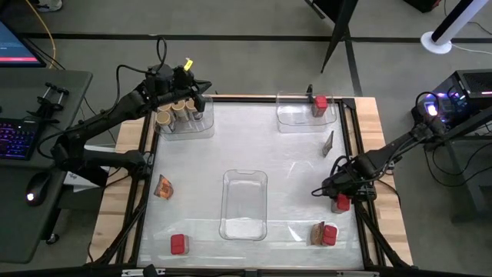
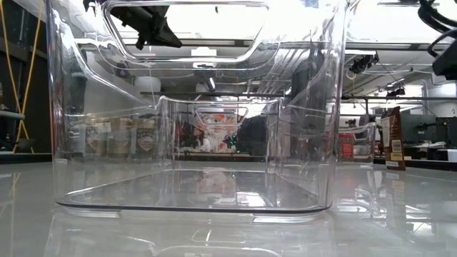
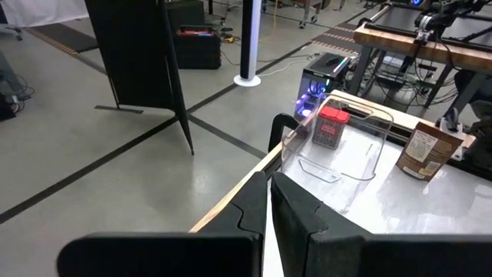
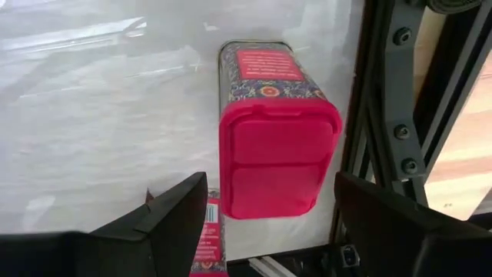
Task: Sort spices by type
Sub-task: Put the top red seasoning can into the top right transparent bin
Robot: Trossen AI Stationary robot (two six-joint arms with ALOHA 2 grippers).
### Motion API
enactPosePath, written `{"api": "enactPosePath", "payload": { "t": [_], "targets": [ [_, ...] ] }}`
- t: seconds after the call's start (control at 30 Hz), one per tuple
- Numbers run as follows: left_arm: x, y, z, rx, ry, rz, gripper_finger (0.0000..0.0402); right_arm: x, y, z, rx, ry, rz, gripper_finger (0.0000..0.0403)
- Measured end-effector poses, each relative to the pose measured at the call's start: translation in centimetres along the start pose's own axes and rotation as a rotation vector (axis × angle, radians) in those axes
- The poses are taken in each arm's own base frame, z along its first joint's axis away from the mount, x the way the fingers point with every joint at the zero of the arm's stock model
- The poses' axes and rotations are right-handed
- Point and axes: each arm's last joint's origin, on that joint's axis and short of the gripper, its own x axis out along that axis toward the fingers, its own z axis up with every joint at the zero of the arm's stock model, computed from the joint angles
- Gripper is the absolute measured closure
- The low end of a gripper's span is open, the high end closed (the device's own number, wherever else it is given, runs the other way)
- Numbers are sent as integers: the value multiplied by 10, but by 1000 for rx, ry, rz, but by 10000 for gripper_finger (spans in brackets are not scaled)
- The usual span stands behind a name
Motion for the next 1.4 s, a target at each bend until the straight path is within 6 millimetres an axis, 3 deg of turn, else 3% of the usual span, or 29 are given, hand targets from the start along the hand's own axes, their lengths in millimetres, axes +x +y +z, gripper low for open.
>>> {"api": "enactPosePath", "payload": {
  "t": [0.47, 0.7, 0.83, 0.93, 1.07, 1.2, 1.3, 1.4],
  "targets": [
    [0, 0, 0, 0, 0, 0, 392, 28, 1, 12, 7, 21, 17, 123],
    [0, 0, 0, 0, 0, 0, 392, 13, 2, 5, -87, 11, 19, 192],
    [0, 0, 0, -1, 0, 0, 392, -15, 9, -6, -150, 19, 102, 192],
    [0, 0, 0, -14, -1, 0, 392, -54, 20, -14, -216, -34, 308, 192],
    [0, 0, 1, -26, -12, -1, 392, -115, 32, -8, -234, -293, 601, 192],
    [0, 0, 2, -45, -15, -1, 392, -165, 39, 20, -206, -611, 736, 192],
    [0, 0, 2, -77, -15, -2, 392, -190, 50, 51, -224, -768, 699, 192],
    [-1, -1, 4, -142, -9, -26, 392, -205, 68, 92, -266, -797, 594, 192]
  ]
}}
